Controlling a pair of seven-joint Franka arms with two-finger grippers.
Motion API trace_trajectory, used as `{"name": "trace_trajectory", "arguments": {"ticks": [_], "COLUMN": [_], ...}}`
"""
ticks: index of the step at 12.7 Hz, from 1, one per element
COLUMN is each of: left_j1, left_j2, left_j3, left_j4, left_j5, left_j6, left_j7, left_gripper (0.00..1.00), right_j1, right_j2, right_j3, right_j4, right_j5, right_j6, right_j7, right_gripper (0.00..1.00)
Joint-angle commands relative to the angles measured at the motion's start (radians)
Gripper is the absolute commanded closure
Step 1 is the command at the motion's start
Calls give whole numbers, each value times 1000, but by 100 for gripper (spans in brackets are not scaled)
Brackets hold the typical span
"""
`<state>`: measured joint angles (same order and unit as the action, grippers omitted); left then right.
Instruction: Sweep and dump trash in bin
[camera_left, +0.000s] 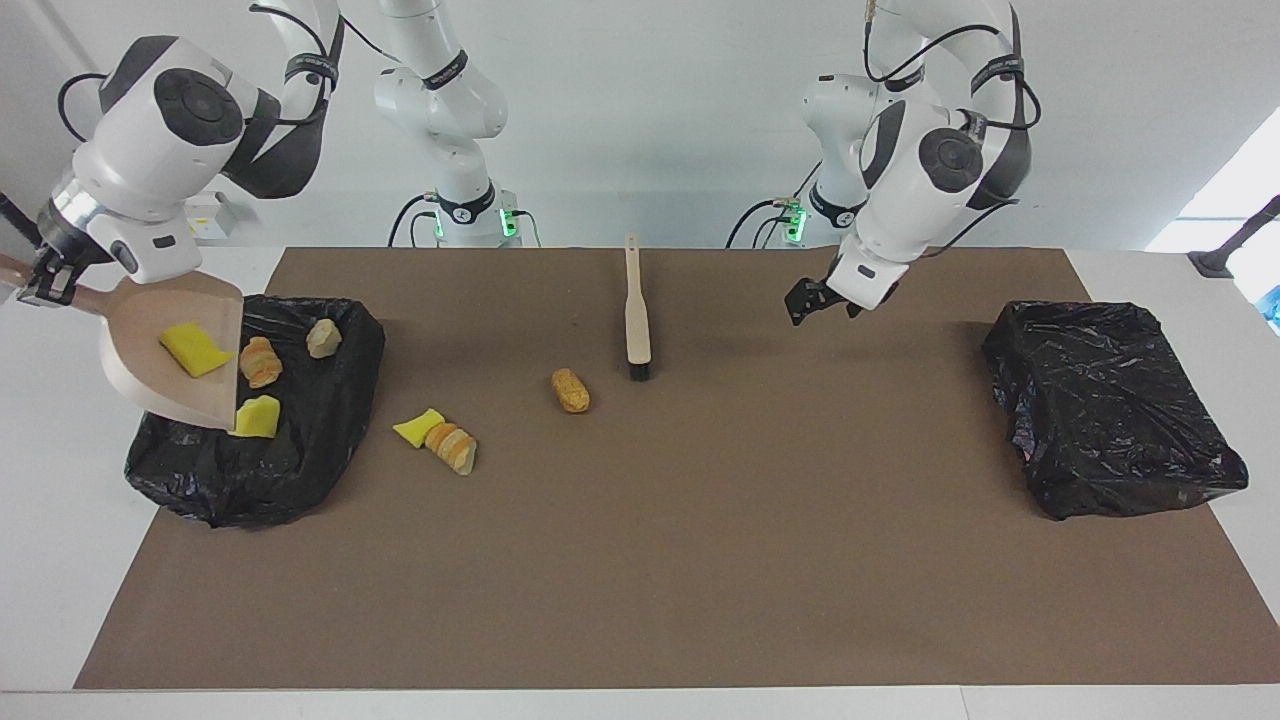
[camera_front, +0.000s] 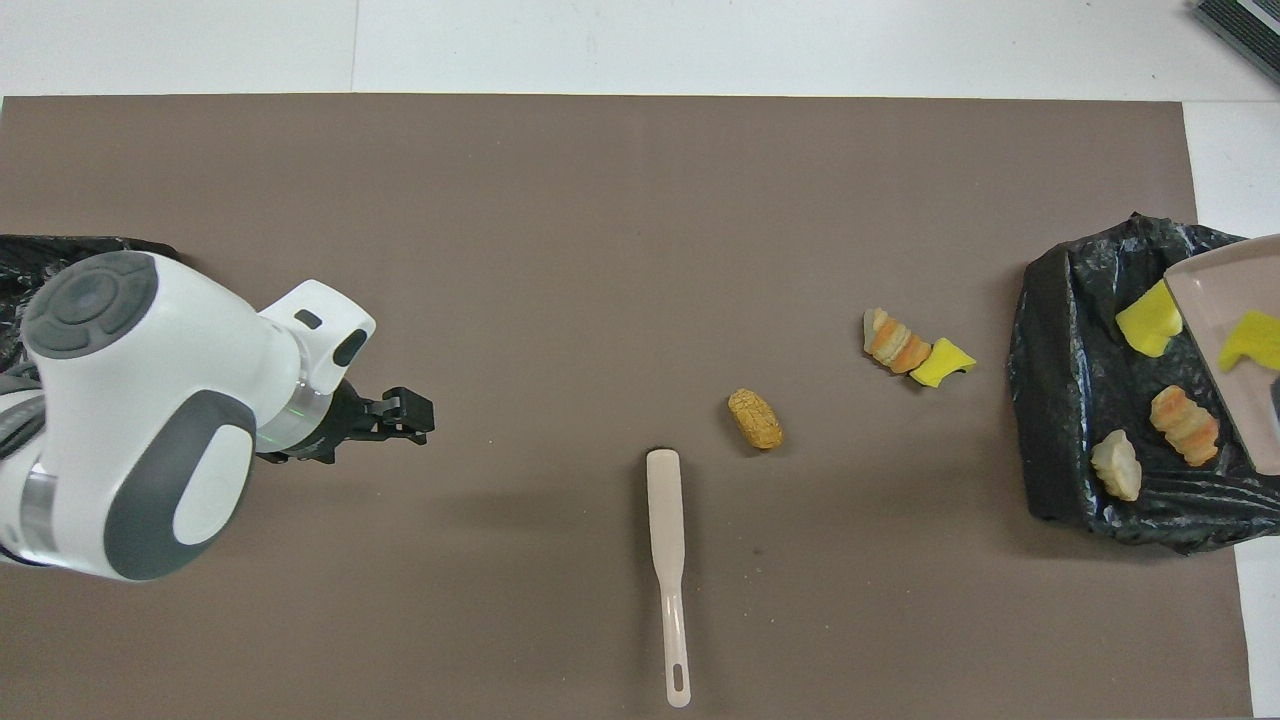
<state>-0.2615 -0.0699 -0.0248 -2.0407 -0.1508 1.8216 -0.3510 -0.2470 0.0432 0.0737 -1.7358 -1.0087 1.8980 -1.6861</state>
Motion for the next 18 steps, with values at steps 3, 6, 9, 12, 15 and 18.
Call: {"name": "trace_trajectory", "arguments": {"ticks": [3,6,9,12,15,18], "left_j1": [131,183,223,275,294,294], "left_j2": [-56,-67,-71,-70,-57,-63], "left_j3": [-15,-15,-14,-14,-14,-14], "left_j4": [-6,-6,0,39,109,187], "left_j5": [22,55,68,68,68,68], "left_j6": [-102,-131,-137,-137,-139,-166], "left_j7": [176,246,303,368,405,414], "left_gripper": [0,0,0,0,0,0], "right_j1": [35,25,24,43,48,48], "right_j2": [-132,-151,-146,-150,-167,-174], "right_j3": [4,4,3,4,6,26], "right_j4": [-183,-208,-208,-206,-154,-110], "right_j5": [-180,-192,-145,-146,-69,82], "right_j6": [-4,-11,16,-3,-22,-52], "right_j7": [120,140,151,114,86,63], "right_gripper": [100,100,100,100,100,100]}}
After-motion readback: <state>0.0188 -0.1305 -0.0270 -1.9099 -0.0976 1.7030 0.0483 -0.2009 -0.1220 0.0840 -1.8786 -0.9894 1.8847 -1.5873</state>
